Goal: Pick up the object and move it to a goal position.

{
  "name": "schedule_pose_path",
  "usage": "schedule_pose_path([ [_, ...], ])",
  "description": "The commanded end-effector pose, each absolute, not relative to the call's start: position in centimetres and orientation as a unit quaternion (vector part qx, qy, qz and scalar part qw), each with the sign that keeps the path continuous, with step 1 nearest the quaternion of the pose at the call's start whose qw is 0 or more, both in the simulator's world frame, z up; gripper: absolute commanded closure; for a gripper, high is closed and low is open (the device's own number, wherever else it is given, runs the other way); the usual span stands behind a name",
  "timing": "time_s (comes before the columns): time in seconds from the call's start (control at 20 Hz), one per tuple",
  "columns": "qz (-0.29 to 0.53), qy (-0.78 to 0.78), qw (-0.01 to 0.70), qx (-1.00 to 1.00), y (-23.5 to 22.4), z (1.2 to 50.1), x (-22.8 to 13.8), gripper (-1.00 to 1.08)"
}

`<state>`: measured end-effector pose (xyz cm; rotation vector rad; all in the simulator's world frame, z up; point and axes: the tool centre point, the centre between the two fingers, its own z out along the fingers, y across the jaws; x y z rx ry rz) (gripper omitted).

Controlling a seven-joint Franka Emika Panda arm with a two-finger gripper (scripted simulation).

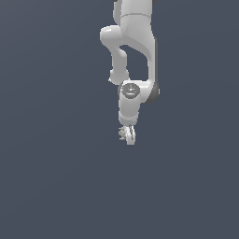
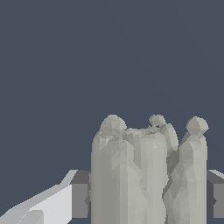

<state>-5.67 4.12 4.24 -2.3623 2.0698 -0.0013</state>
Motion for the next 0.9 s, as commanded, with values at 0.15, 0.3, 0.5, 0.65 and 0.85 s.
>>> schedule_pose_path([
  [0.15, 0.000, 0.659, 0.000, -0.752, 4.1, 4.1, -5.7, 1.08],
  [0.3, 0.000, 0.659, 0.000, -0.752, 4.1, 4.1, -5.7, 1.08],
  [0.5, -0.001, 0.659, 0.001, -0.752, 4.1, 4.5, -5.6, 1.08],
  [0.65, -0.001, 0.659, 0.001, -0.752, 3.9, 5.4, -5.4, 1.08],
  [0.85, 0.000, 0.659, 0.001, -0.752, 3.6, 7.4, -5.0, 1.08],
])
